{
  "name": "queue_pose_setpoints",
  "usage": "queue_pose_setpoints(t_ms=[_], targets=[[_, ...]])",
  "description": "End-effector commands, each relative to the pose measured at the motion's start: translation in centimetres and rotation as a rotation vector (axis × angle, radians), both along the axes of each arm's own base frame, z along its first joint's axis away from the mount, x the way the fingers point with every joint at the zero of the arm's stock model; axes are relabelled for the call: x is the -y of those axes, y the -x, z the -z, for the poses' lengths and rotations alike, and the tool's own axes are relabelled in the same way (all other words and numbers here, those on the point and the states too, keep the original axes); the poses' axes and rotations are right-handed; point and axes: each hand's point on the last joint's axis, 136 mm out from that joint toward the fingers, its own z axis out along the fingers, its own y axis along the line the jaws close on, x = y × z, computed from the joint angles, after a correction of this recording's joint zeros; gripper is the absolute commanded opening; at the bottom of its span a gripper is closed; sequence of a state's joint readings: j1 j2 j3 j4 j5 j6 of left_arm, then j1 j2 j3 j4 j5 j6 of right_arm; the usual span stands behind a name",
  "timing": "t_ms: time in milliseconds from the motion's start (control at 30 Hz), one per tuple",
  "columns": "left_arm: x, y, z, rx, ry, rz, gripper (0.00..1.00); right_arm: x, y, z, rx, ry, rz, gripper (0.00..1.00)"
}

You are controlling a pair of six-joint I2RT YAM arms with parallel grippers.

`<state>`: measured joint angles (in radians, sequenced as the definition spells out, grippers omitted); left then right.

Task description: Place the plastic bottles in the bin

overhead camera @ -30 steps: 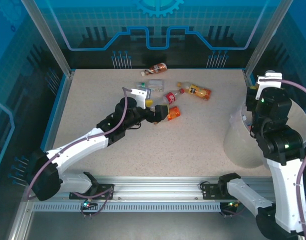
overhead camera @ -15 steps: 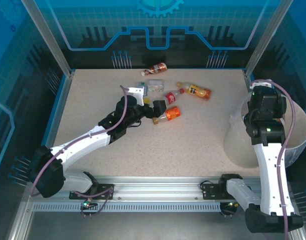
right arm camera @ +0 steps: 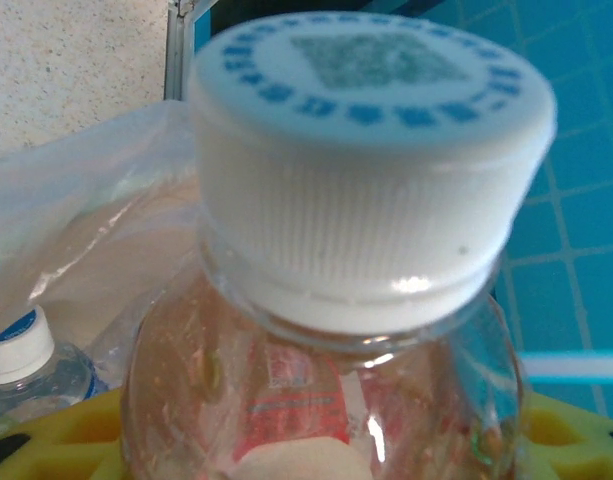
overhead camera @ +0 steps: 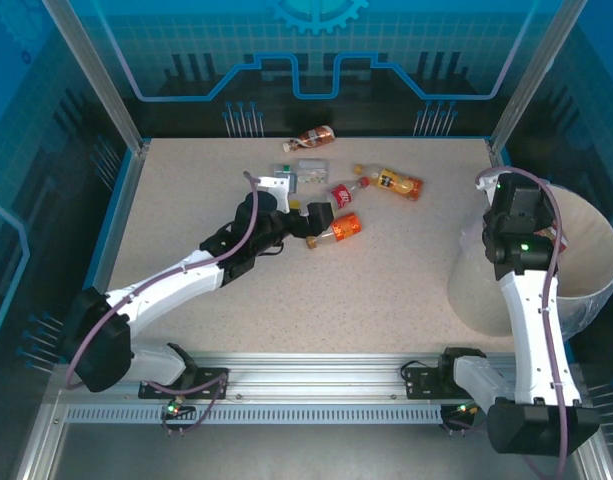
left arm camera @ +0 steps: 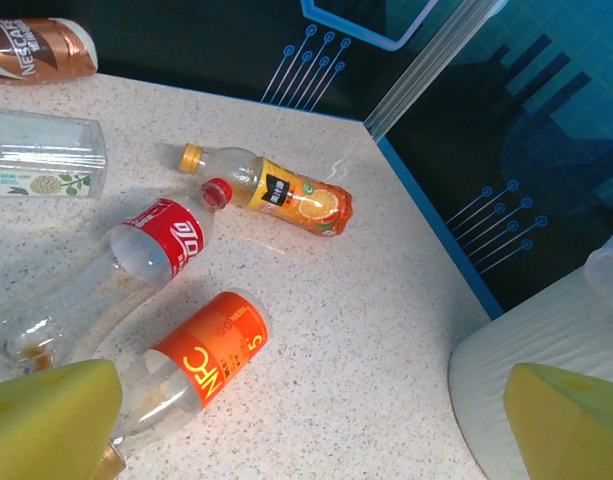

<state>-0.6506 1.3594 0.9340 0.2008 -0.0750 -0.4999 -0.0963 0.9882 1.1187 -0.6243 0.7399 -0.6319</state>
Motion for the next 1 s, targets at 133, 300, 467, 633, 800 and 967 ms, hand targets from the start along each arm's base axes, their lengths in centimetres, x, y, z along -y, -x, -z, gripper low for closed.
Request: queue_pose_setpoints(t_ms=[133,300,467,633,800,967], targets=[[-0.5,-0.1,-0.4,-0.008,0.010,-0.020,0.99,2.3,-1.1,-1.6,0.002,0.133,0.007,0.62],[-1.0,0.0,-0.4,-0.007,0.001,-0.031,0.99,2.2,-1.2,-2.1,0.033,0.111,-0.007,0.82],[-1.2,-0.2,0.1,-0.019,0.000,-0.039,0.99,0.3,-0.7,-2.6,0.086,0.035,-0.072,1.00],[-1.3,-0.5,0.2,-0.030,0.007,-0.045,0.99,-1.4,0.5,-3.6,0.092,0.032,-0.103,1.00],[-1.7,-0.7,0.6,-0.049,0.033,-0.068,0.99,-4.6,1.4,-6.3,0.191,-0.037,-0.175,1.00],[-2.3,-0.9,1.1,-0.074,0.077,-0.090,0.99,-10.0,1.3,-9.3,0.375,-0.289,-0.291,1.00]])
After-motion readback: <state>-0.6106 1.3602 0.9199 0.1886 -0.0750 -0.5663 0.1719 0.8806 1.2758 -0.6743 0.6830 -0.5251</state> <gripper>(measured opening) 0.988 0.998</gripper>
